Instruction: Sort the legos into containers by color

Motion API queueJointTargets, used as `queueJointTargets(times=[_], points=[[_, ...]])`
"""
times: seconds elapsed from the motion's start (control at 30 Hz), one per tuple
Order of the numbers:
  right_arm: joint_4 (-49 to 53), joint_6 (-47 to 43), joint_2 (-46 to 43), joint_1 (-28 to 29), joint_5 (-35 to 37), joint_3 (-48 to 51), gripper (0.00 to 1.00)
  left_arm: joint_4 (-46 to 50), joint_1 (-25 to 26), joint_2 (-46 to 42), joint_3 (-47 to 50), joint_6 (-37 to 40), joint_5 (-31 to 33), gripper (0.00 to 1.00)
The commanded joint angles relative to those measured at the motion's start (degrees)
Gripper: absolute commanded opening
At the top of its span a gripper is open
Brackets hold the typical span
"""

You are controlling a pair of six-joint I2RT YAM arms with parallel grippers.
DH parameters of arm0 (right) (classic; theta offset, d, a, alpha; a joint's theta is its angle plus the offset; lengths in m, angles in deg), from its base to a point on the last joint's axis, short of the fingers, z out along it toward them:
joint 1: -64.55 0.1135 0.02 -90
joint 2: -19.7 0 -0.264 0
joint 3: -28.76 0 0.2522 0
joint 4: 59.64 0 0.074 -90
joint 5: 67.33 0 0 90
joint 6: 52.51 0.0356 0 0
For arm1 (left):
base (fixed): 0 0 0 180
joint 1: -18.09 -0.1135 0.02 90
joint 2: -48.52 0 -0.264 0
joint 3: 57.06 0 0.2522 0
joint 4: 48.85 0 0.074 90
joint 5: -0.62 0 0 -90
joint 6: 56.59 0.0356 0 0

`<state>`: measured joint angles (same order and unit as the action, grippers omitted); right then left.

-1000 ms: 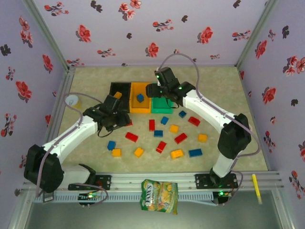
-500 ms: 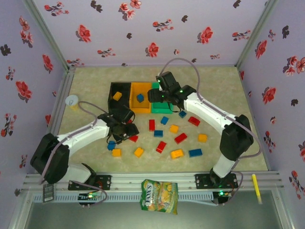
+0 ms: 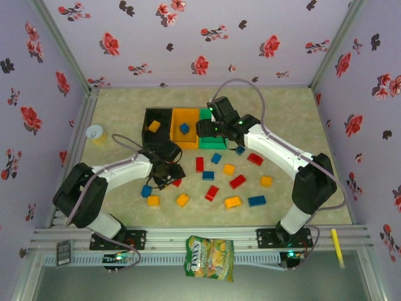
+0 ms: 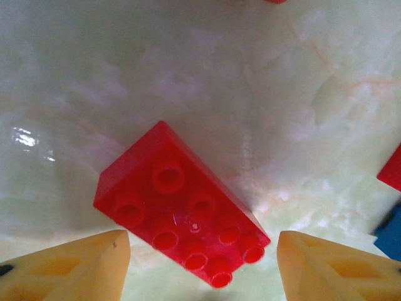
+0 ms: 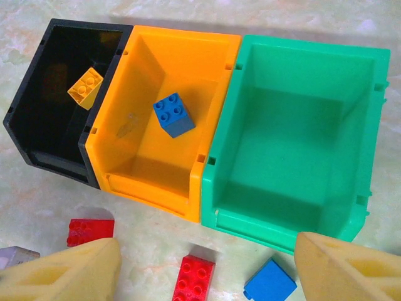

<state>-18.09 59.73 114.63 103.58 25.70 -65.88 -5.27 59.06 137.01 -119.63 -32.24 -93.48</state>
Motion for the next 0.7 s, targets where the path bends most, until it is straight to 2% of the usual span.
queueJointTargets(times=[0.0,0.43,0.67], points=[[0.67,-1.83,-1.72,-0.35,1.22,-1.07,0.74,-0.67,-0.18,1.94,-1.52,1.34,0.4,0.63],[0.6,-1.41,-3.09,-0.62,2.16,0.6,0.74,8.28,-0.26,6.64,-7.05,9.82,7.1,0.51],[0.41,-1.5,-3.02,-0.94,2.0,0.55,0.74,9.94,-0.11,7.86,-8.64,13.44,8.48,0.44]])
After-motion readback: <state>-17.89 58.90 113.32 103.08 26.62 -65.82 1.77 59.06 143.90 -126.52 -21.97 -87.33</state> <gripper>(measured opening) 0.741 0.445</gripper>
